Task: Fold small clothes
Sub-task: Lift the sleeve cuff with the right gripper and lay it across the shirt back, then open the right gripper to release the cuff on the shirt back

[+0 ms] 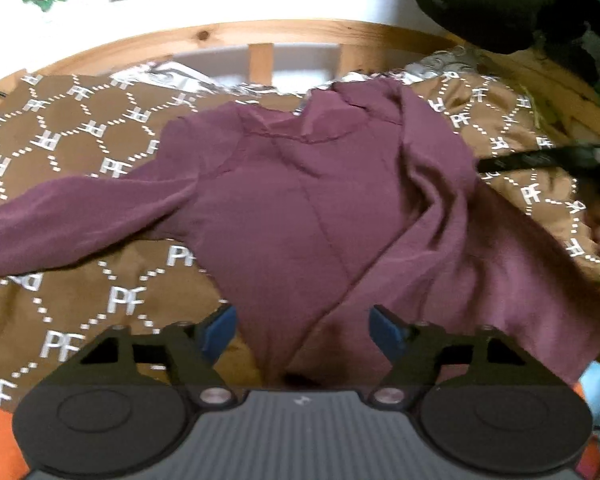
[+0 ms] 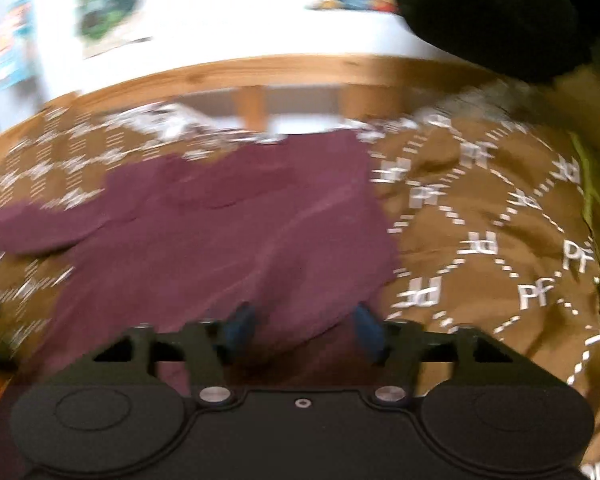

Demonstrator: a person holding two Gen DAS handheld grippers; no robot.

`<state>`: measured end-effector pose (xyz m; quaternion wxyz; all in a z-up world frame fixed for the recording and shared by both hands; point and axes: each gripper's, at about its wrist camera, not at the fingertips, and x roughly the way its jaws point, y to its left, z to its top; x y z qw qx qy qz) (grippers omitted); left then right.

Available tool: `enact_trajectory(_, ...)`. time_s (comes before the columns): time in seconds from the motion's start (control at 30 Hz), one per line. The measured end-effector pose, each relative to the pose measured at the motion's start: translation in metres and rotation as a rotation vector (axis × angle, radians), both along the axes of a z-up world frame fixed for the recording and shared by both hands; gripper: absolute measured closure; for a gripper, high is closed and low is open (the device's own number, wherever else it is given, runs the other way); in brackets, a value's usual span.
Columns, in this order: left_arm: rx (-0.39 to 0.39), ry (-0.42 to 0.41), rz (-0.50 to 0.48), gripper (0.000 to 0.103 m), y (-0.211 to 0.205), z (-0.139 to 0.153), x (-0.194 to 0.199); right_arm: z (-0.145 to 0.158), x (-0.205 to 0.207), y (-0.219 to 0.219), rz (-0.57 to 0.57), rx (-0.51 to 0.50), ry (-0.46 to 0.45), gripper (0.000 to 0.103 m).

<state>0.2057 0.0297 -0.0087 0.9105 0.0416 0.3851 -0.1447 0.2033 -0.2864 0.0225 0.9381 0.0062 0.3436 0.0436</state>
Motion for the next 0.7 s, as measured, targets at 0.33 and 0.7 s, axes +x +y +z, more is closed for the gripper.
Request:
enact_trajectory(0.33,-0.025,0.103,-0.055,0.079,-0.007,-0.018,0.018,-0.008,0.093,0.000,0.023,-0.126,-0.084,0.031)
enact_trajectory(0.7,-0.059,0.141,-0.028,0.103,-0.009,-0.022,0.020,-0.019,0.148,0.023,0.038,-0.241,-0.059,0.083)
